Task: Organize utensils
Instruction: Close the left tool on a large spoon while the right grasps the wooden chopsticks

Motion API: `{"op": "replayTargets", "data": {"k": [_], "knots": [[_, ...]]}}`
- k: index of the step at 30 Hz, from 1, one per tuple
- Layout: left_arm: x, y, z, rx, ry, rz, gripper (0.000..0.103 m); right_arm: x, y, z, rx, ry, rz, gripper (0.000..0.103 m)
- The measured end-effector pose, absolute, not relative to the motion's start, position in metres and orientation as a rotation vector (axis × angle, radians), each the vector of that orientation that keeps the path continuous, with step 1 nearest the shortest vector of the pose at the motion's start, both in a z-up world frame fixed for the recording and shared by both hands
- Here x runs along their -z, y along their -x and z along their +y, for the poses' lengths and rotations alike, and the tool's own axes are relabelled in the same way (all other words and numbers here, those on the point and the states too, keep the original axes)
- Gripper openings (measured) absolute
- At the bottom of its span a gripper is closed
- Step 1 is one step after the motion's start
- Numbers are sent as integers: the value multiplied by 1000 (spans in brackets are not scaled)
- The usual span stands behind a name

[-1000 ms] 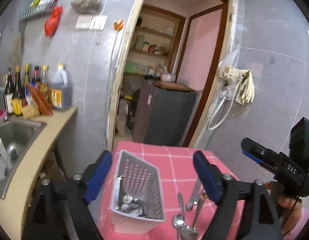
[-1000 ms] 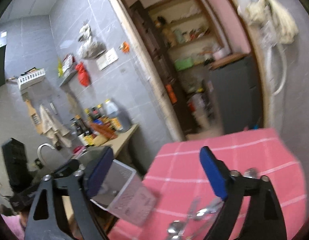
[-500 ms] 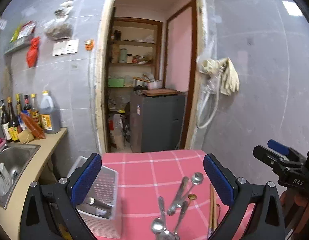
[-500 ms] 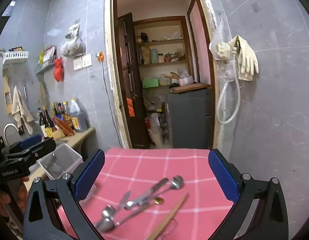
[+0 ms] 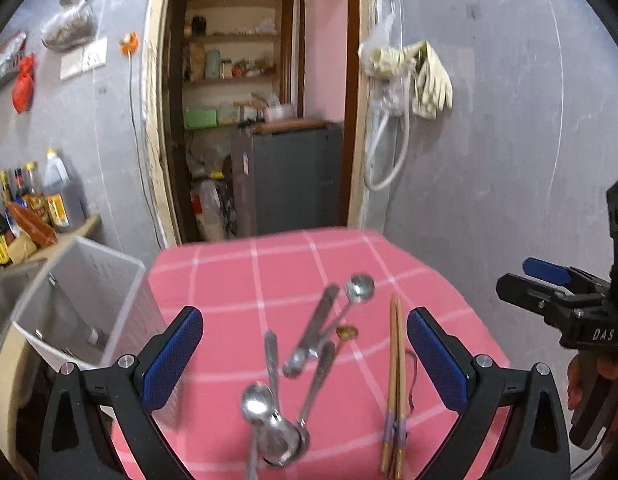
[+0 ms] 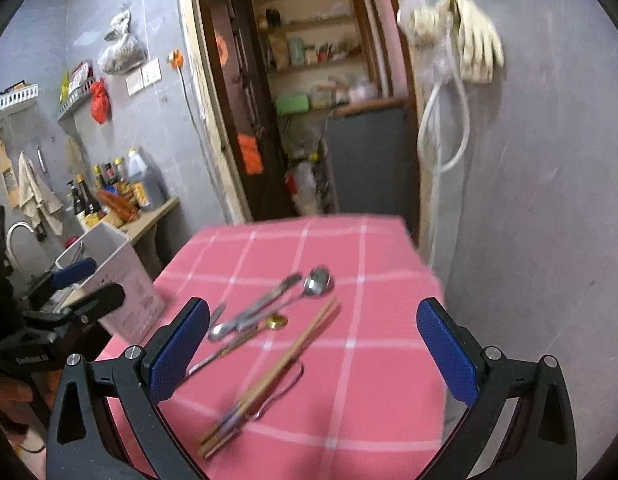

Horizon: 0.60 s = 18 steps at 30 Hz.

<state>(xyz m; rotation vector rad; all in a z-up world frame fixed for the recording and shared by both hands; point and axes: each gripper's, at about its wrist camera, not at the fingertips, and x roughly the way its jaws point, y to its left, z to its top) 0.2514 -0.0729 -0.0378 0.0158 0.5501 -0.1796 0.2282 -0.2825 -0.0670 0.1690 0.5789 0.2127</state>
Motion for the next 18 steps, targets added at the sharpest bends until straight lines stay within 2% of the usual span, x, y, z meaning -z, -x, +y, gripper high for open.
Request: {"op": "replayTargets", "data": {"k": [9,11,14,16,18], "knots": [[89,-270,-64,143,106,769,103,137,-270,-289,-353,-307,784,99],[101,-271,-61,124,144,808,102,150,-280,-285,-382,-324,821,87],[115,-271,-56,71,159,842,98,170,-292,-275,-418,-334,878,77],[124,-275,-52,50,176,874,88,181,-299,-267,-434,-337,908,72],[131,-279,-48,30,192,896,83,191,-306,-261,-448,-361,936,68]]}}
